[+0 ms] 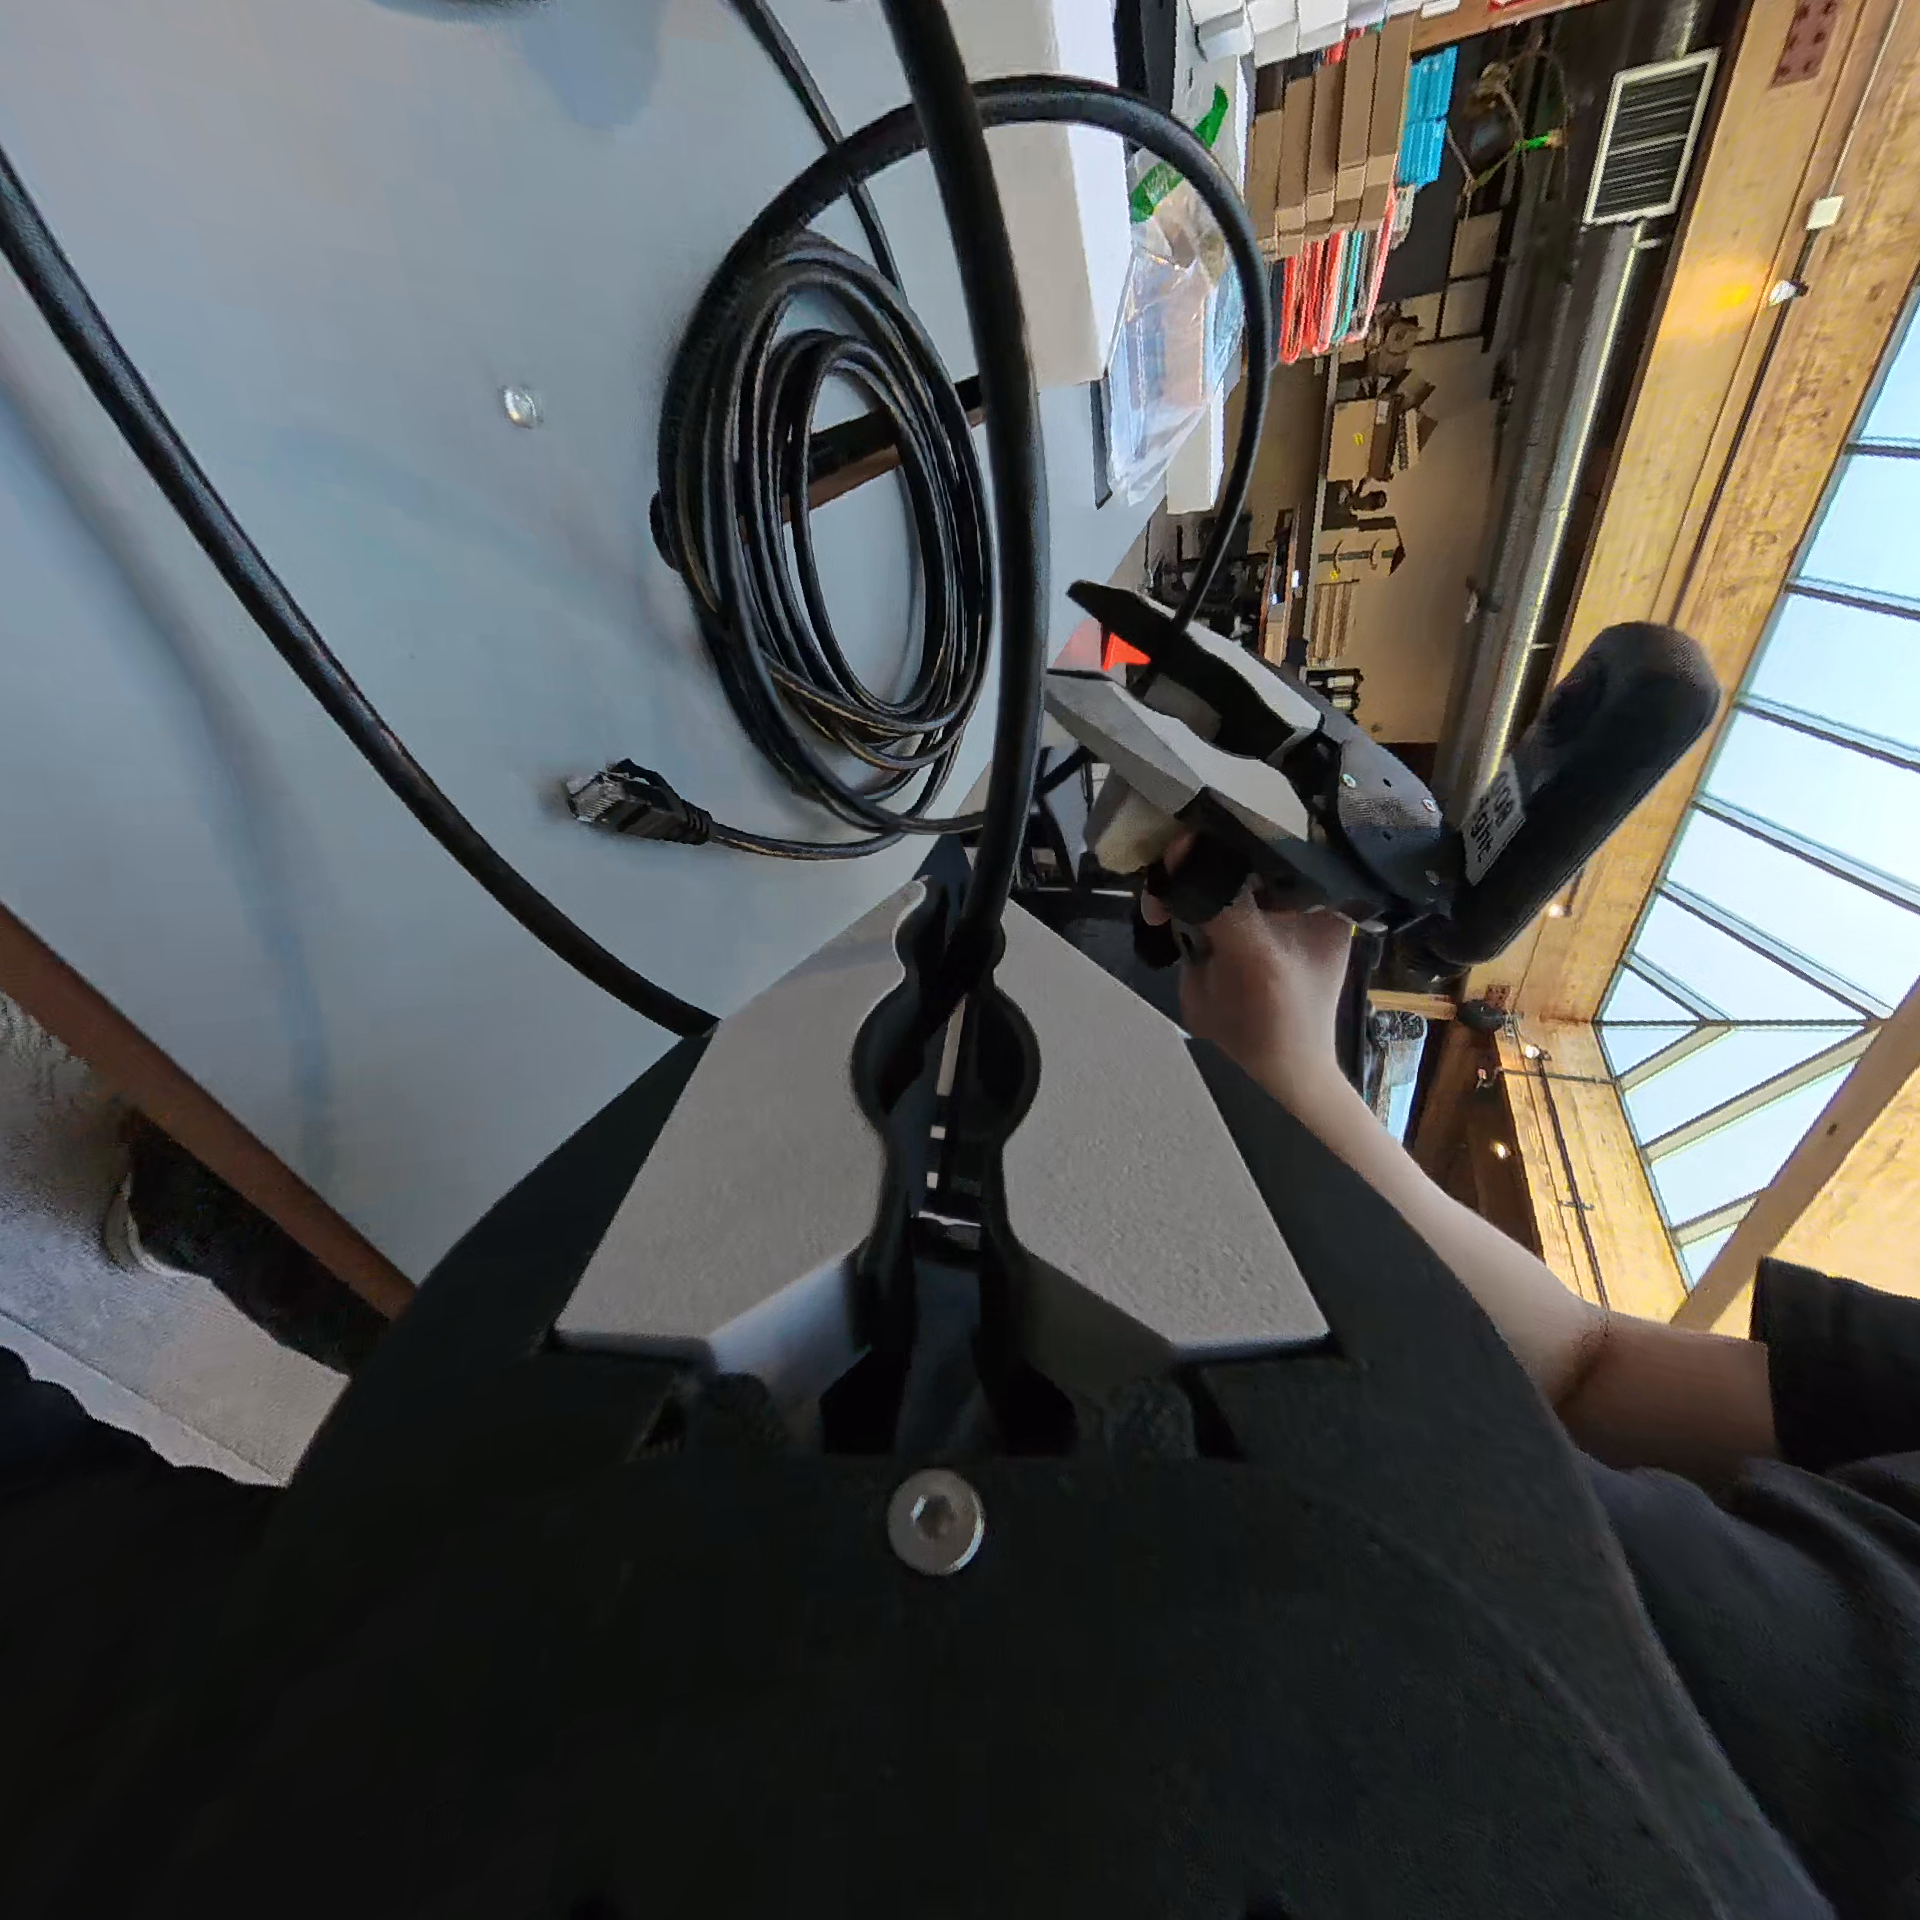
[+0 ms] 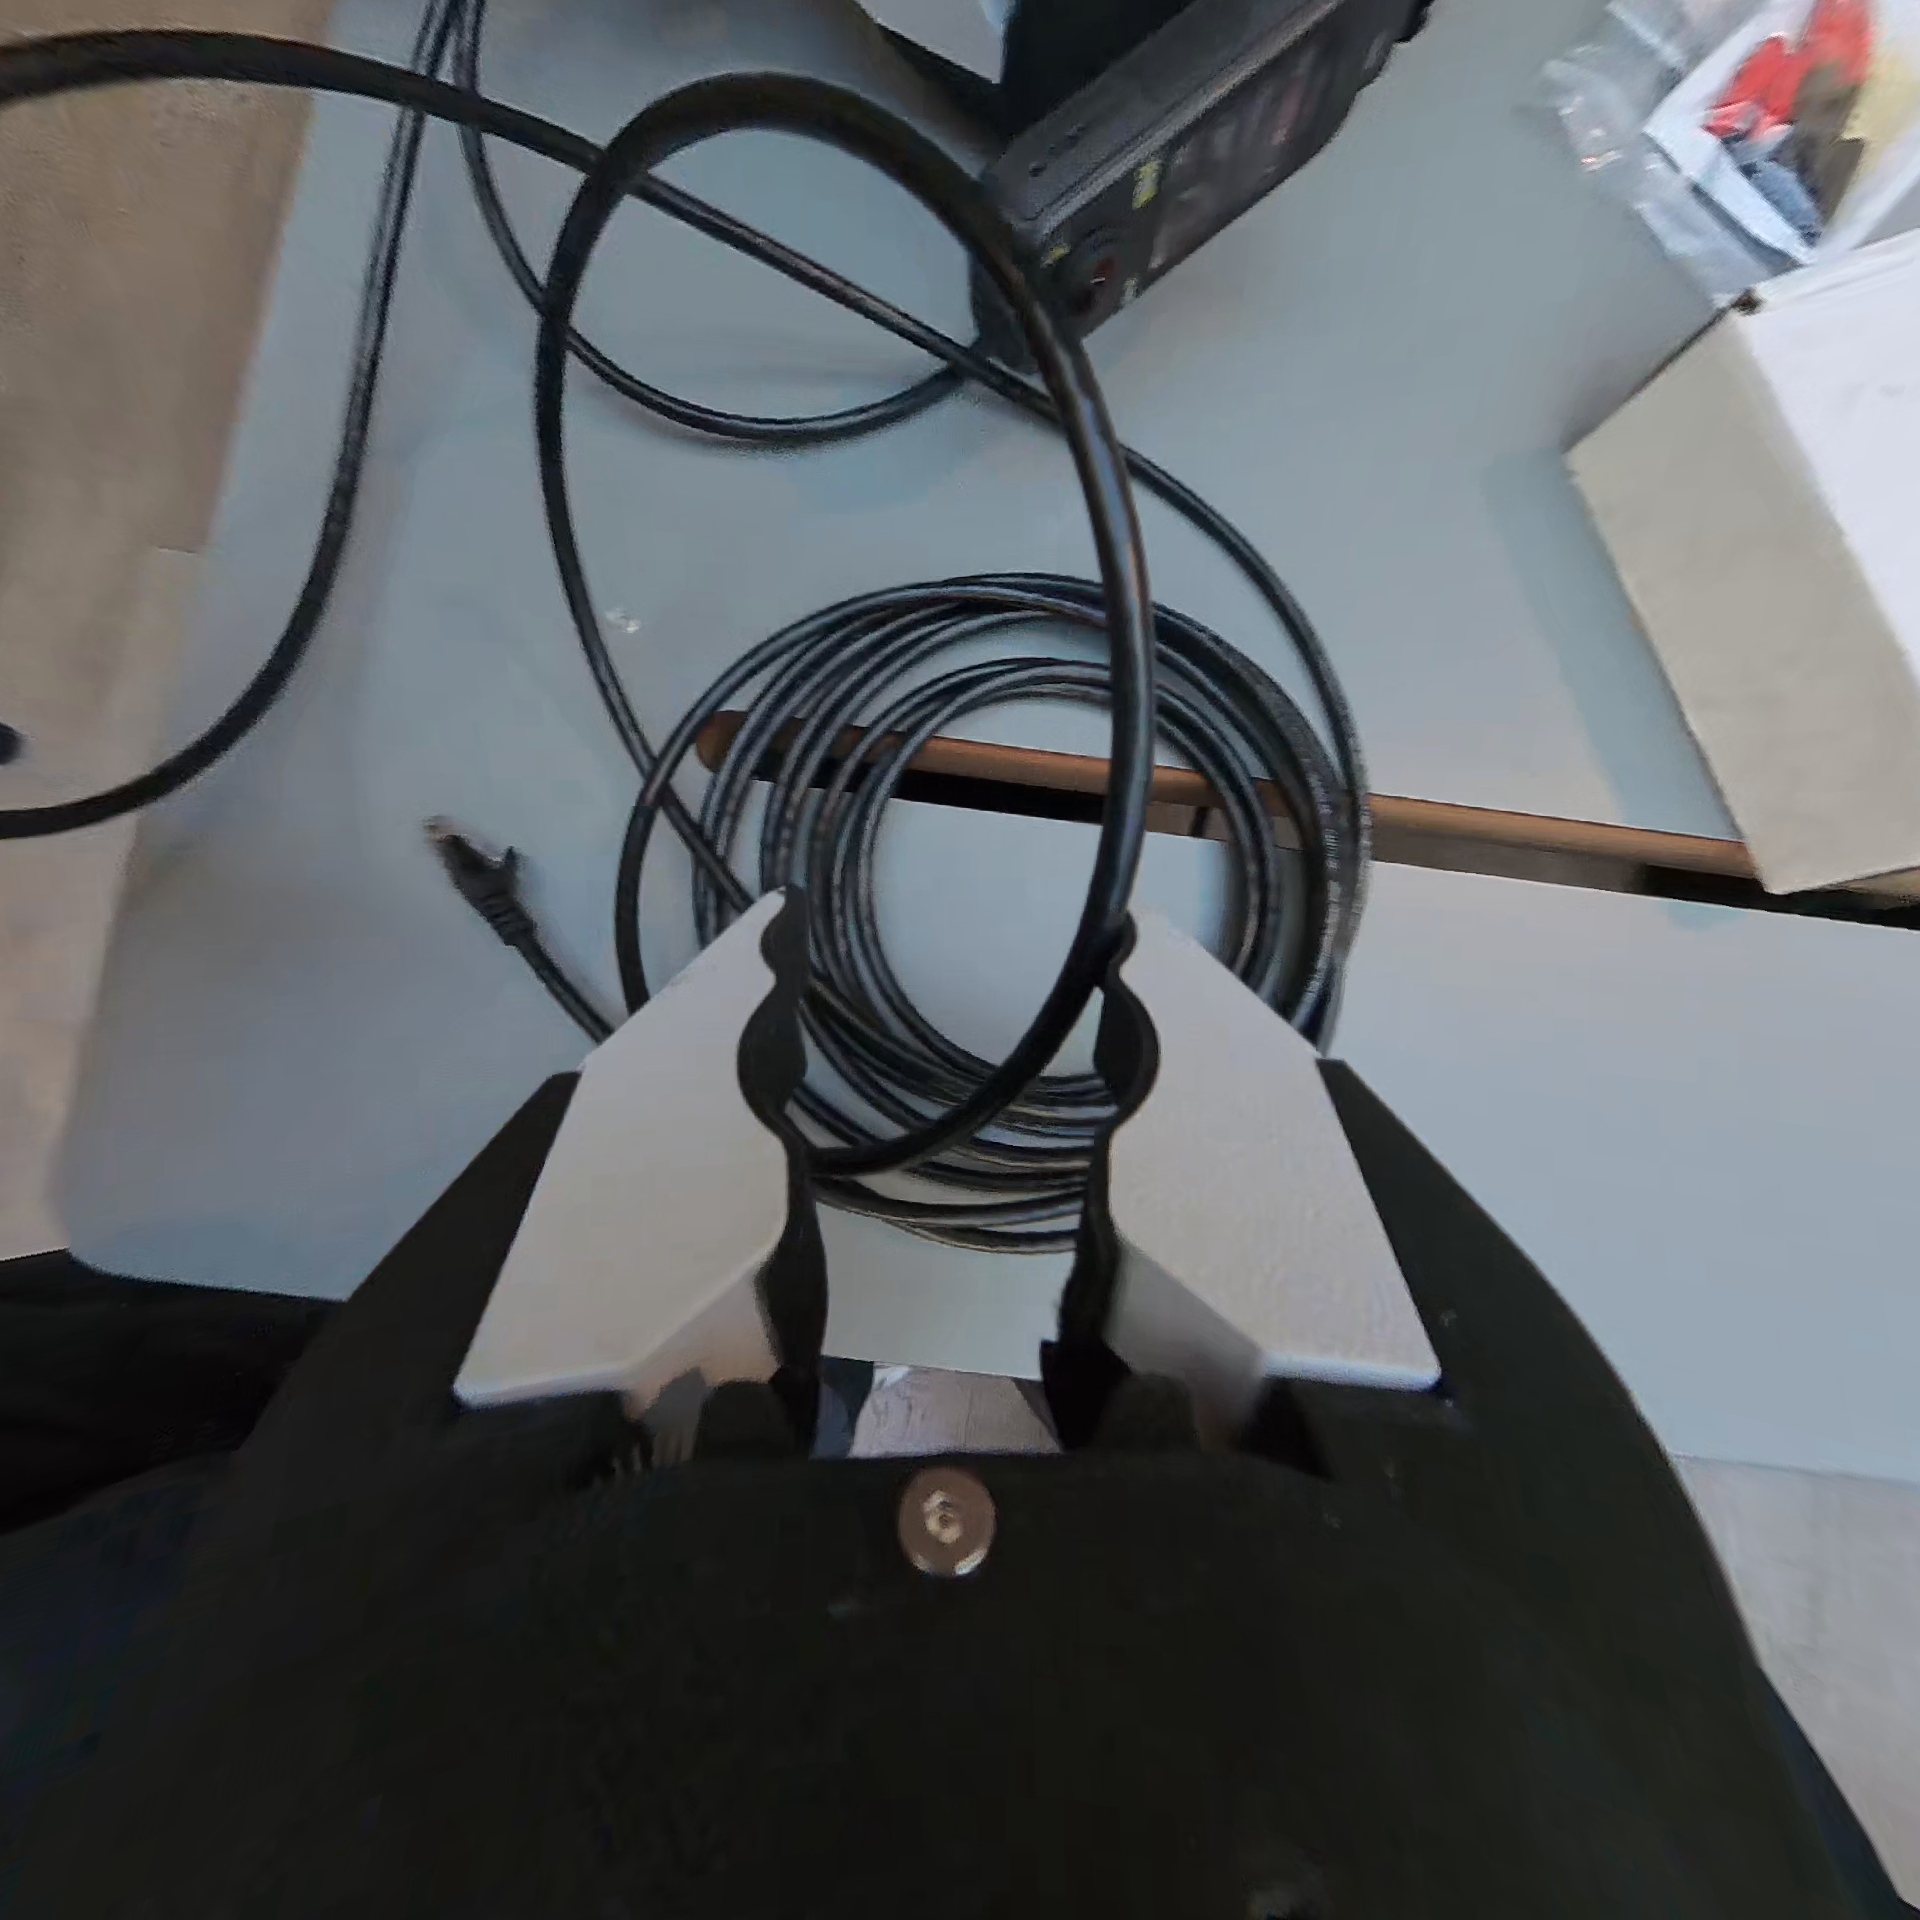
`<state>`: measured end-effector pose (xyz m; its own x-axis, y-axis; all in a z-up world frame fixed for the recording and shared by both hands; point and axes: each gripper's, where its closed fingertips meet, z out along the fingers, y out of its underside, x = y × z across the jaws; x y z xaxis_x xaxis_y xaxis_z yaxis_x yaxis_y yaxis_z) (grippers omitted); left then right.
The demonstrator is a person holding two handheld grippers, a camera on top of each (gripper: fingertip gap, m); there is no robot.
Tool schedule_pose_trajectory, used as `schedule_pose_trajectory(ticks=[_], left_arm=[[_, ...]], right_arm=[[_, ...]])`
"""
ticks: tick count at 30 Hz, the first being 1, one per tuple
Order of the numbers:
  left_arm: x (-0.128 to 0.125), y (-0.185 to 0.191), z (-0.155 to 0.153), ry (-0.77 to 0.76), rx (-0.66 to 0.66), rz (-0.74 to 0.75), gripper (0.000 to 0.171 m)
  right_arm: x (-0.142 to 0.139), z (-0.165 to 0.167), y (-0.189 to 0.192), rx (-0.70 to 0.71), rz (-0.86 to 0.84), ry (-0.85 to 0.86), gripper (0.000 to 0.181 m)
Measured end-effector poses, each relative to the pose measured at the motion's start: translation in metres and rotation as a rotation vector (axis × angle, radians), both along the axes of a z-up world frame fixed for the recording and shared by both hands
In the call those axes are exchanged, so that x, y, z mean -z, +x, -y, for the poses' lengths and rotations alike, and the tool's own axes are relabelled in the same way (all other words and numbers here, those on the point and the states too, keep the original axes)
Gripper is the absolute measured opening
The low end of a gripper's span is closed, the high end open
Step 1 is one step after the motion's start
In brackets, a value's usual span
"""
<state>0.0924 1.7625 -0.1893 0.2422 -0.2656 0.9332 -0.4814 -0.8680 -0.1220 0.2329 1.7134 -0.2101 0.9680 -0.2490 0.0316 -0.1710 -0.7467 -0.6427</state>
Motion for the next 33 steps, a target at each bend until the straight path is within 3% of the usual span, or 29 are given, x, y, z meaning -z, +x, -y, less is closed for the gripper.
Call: schedule_pose_trajectory(ticks=[4, 9, 14, 18, 23, 26, 28, 30, 33], left_arm=[[0.004, -0.012, -0.013, 0.008, -0.035, -0.015, 0.0], [0.006, -0.025, -0.022, -0.026, -0.087, -0.016, 0.0], [0.003, -0.031, -0.023, -0.02, -0.108, -0.002, 0.0], [-0.002, -0.038, -0.021, -0.002, -0.119, 0.003, 0.0], [-0.004, -0.048, -0.015, -0.04, -0.158, -0.001, 0.0], [-0.004, -0.05, -0.015, -0.073, -0.192, 0.001, 0.0], [-0.005, -0.049, -0.014, -0.086, -0.2, 0.004, 0.0], [-0.006, -0.047, -0.013, -0.088, -0.199, 0.005, 0.0], [-0.006, -0.044, -0.015, -0.091, -0.203, 0.007, 0.0]], right_arm=[[0.001, 0.009, 0.032, 0.019, -0.003, 0.008, 0.0], [0.028, 0.025, 0.087, 0.135, -0.088, -0.134, 0.0], [0.062, 0.029, 0.115, 0.165, -0.195, -0.239, 0.0], [0.064, 0.016, 0.139, 0.254, -0.285, -0.19, 0.0], [0.067, -0.002, 0.155, 0.175, -0.238, -0.213, 0.0], [0.082, 0.008, 0.152, 0.099, -0.237, -0.367, 0.0], [0.085, 0.014, 0.149, 0.079, -0.268, -0.421, 0.016], [0.075, 0.011, 0.147, 0.081, -0.295, -0.379, 0.021], [0.053, 0.019, 0.146, 0.082, -0.277, -0.334, 0.048]])
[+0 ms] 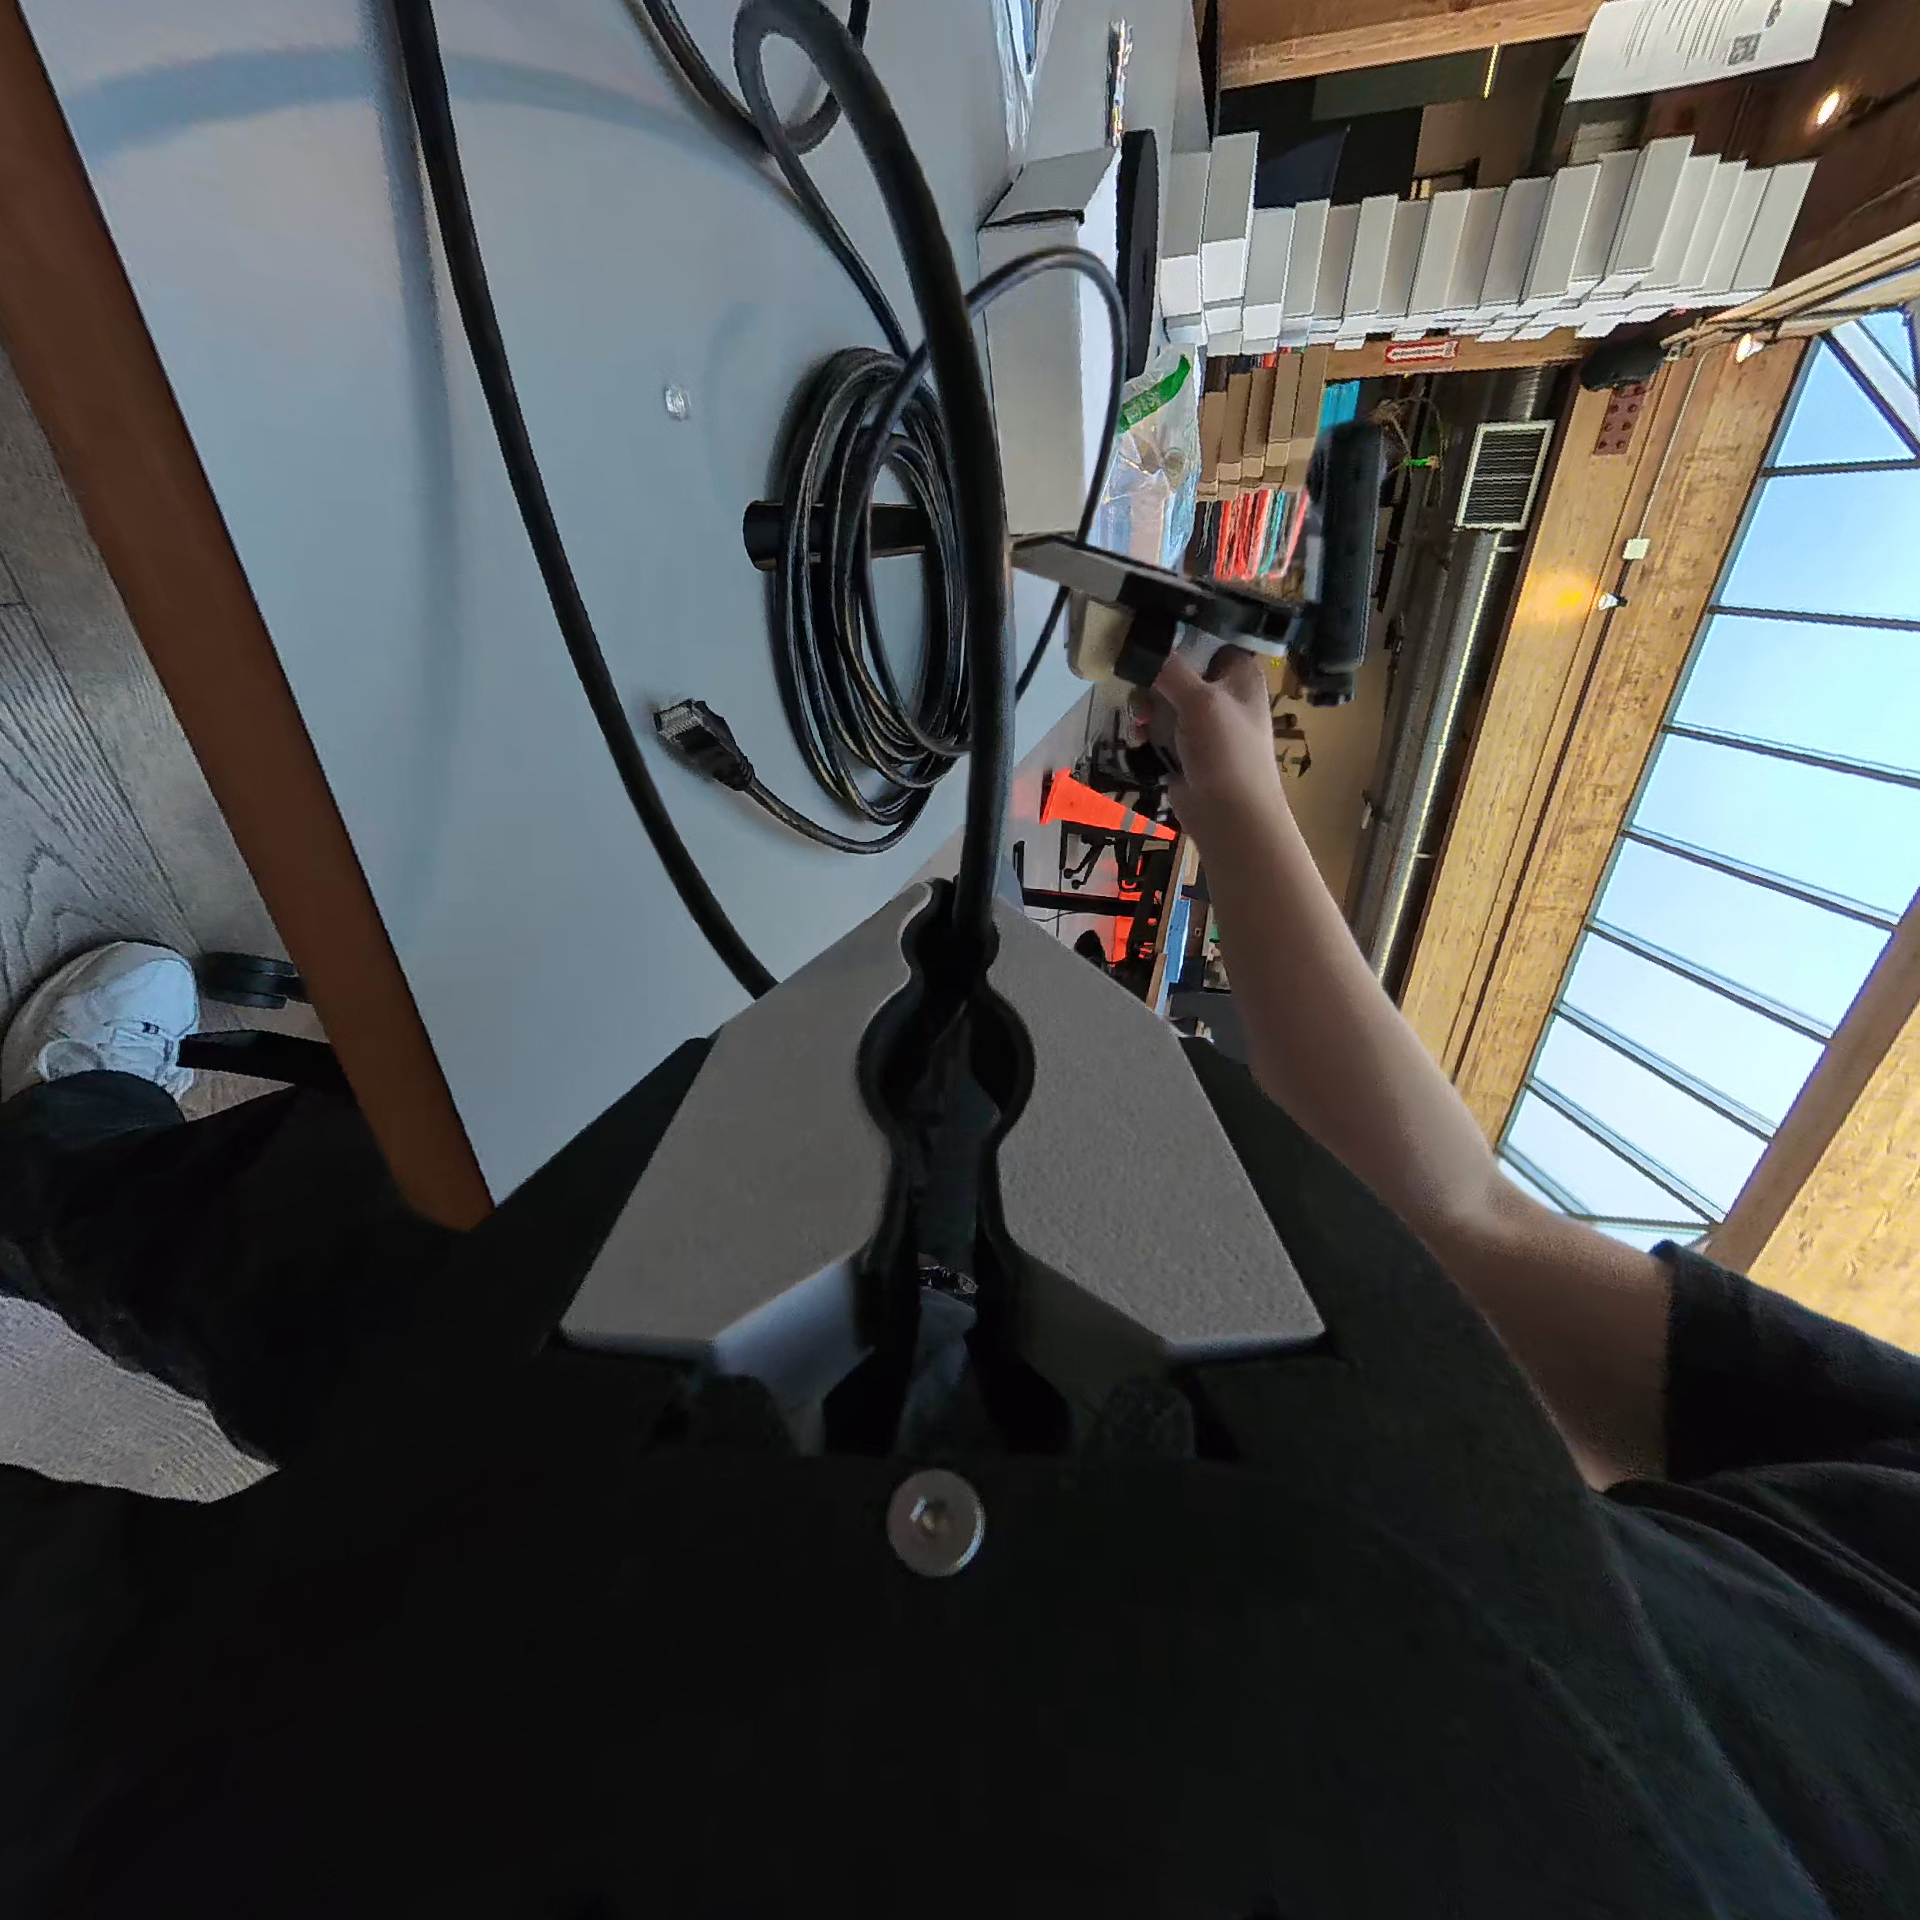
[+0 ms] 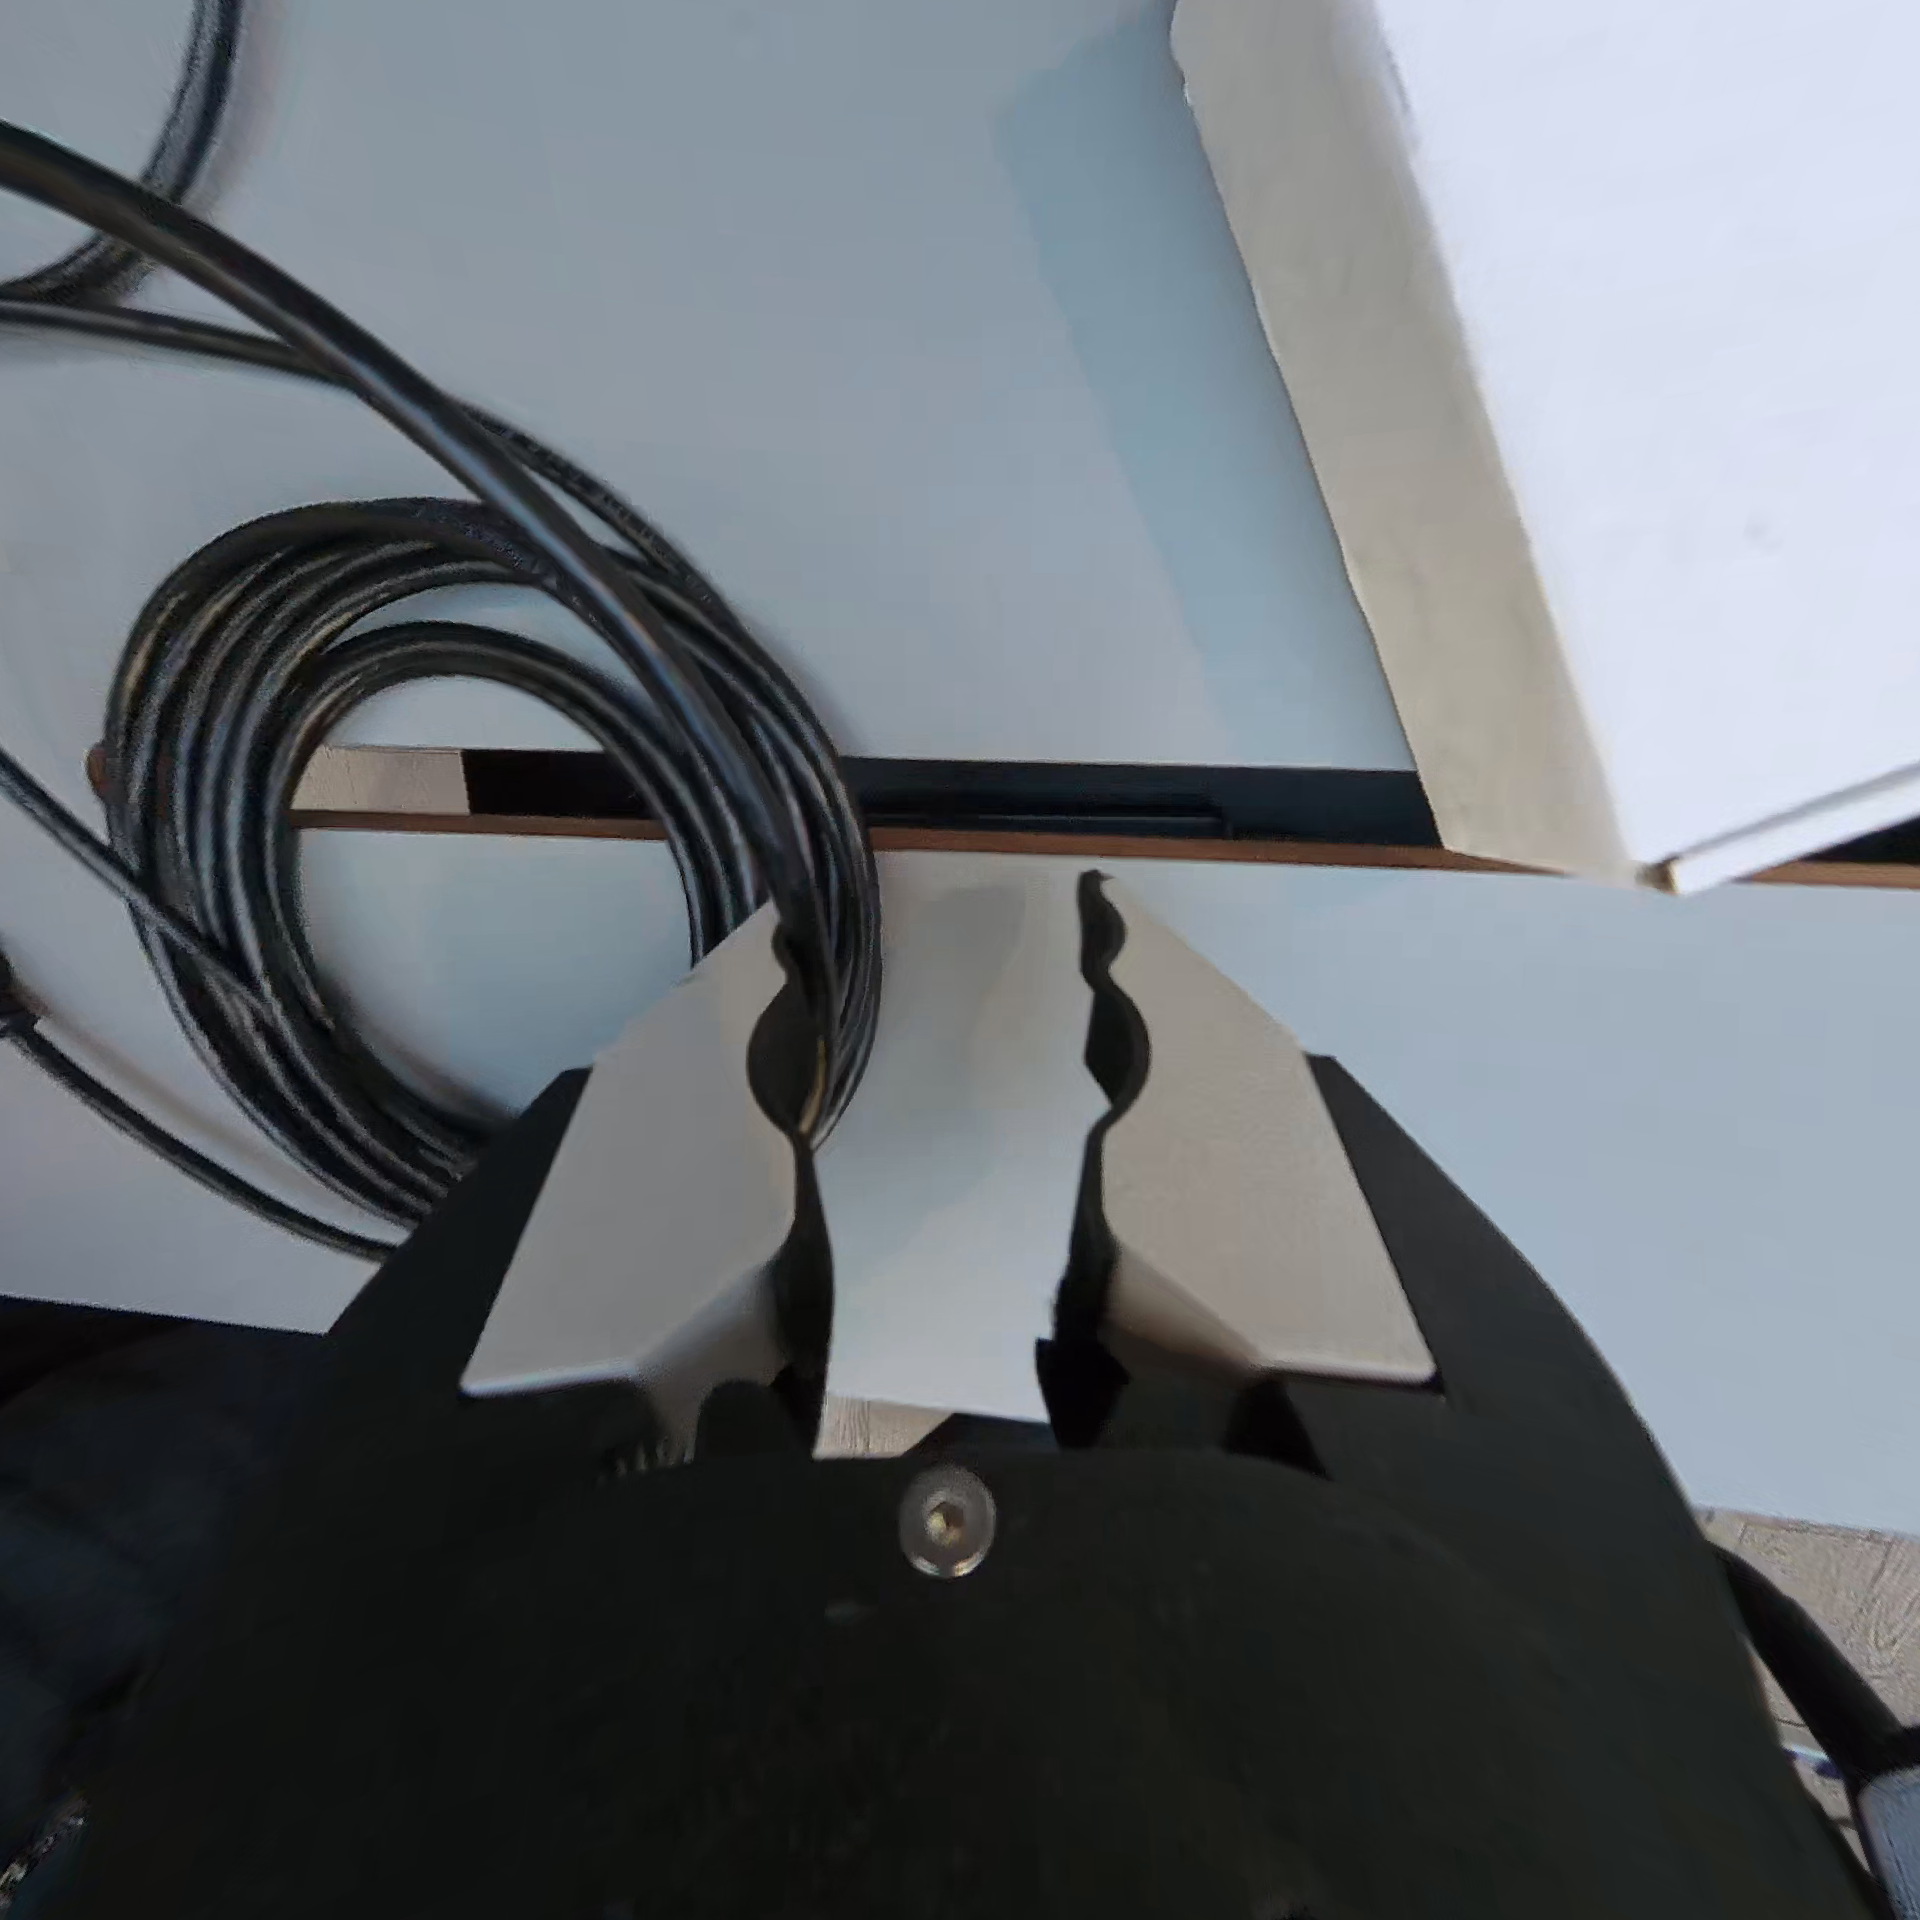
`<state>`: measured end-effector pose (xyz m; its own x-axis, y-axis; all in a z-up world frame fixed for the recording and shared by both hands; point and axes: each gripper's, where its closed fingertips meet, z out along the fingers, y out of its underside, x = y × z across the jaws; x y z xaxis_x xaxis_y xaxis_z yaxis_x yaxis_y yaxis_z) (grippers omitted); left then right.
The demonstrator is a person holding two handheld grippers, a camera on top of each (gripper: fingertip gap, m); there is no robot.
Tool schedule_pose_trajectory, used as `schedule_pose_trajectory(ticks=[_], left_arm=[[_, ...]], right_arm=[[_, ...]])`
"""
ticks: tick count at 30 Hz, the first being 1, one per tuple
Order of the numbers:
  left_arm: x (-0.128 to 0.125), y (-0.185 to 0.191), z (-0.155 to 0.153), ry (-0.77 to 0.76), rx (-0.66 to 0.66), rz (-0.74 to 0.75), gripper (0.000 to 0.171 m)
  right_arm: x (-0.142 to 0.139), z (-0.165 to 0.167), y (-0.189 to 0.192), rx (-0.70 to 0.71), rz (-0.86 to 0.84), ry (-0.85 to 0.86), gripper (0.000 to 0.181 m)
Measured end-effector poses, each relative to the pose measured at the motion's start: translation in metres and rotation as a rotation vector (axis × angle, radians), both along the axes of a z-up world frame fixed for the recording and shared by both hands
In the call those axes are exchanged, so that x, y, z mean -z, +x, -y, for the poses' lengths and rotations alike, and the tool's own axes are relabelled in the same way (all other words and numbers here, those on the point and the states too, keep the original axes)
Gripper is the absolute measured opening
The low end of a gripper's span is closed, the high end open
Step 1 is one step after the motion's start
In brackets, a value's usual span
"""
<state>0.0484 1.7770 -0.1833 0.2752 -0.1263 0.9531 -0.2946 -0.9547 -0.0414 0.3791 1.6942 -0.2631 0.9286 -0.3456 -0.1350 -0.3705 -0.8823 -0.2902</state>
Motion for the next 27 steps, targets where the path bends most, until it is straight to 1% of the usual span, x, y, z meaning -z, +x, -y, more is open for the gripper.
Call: schedule_pose_trajectory(ticks=[2, 3, 6, 8, 9, 10, 13, 16, 17, 19, 20, 22, 24, 25, 26, 27], left_arm=[[0.0, 0.001, 0.0, -0.014, -0.009, 0.005, 0.0], [0.0, 0.001, 0.0, -0.023, -0.014, 0.006, 0.0], [0.003, -0.002, -0.001, -0.068, -0.044, 0.013, 0.0], [0.008, -0.005, -0.003, -0.098, -0.063, 0.007, 0.0], [0.01, -0.007, -0.003, -0.111, -0.069, 0.002, 0.0], [0.013, -0.008, -0.003, -0.125, -0.074, -0.005, 0.0], [0.022, -0.013, 0.0, -0.152, -0.078, -0.031, 0.0], [0.025, -0.015, 0.005, -0.142, -0.052, -0.042, 0.0], [0.026, -0.015, 0.007, -0.136, -0.041, -0.045, 0.0], [0.024, -0.015, 0.007, -0.129, -0.034, -0.044, 0.0], [0.023, -0.015, 0.008, -0.128, -0.029, -0.042, 0.0], [0.02, -0.014, 0.007, -0.121, -0.02, -0.035, 0.0], [0.014, -0.01, 0.006, -0.137, -0.019, -0.016, 0.0], [0.009, -0.007, 0.005, -0.16, -0.031, 0.0, 0.0], [0.002, -0.004, 0.004, -0.192, -0.048, 0.021, 0.0], [-0.004, -0.001, 0.002, -0.221, -0.063, 0.039, 0.0]], right_arm=[[-0.017, 0.013, -0.003, -0.011, 0.041, 0.015, 0.064], [-0.026, 0.021, -0.005, -0.018, 0.081, 0.022, 0.067], [-0.061, 0.032, -0.023, -0.043, 0.233, 0.111, 0.063], [-0.082, 0.037, -0.034, -0.074, 0.4, 0.148, 0.06], [-0.088, 0.038, -0.04, -0.088, 0.463, 0.161, 0.057], [-0.09, 0.036, -0.05, -0.092, 0.48, 0.181, 0.053], [-0.083, 0.026, -0.088, -0.118, 0.398, 0.246, 0.047], [-0.061, 0.032, -0.093, -0.108, 0.397, 0.18, 0.048], [-0.06, 0.031, -0.092, -0.089, 0.386, 0.193, 0.048], [-0.067, 0.023, -0.092, -0.059, 0.348, 0.261, 0.045], [-0.072, 0.014, -0.1, -0.07, 0.299, 0.309, 0.045], [-0.081, -0.011, -0.139, -0.16, 0.113, 0.42, 0.04], [-0.086, -0.034, -0.193, -0.289, -0.046, 0.501, 0.047], [-0.085, -0.044, -0.222, -0.37, -0.101, 0.525, 0.056], [-0.079, -0.051, -0.25, -0.467, -0.126, 0.534, 0.07], [-0.067, -0.056, -0.271, -0.574, -0.094, 0.523, 0.084]])
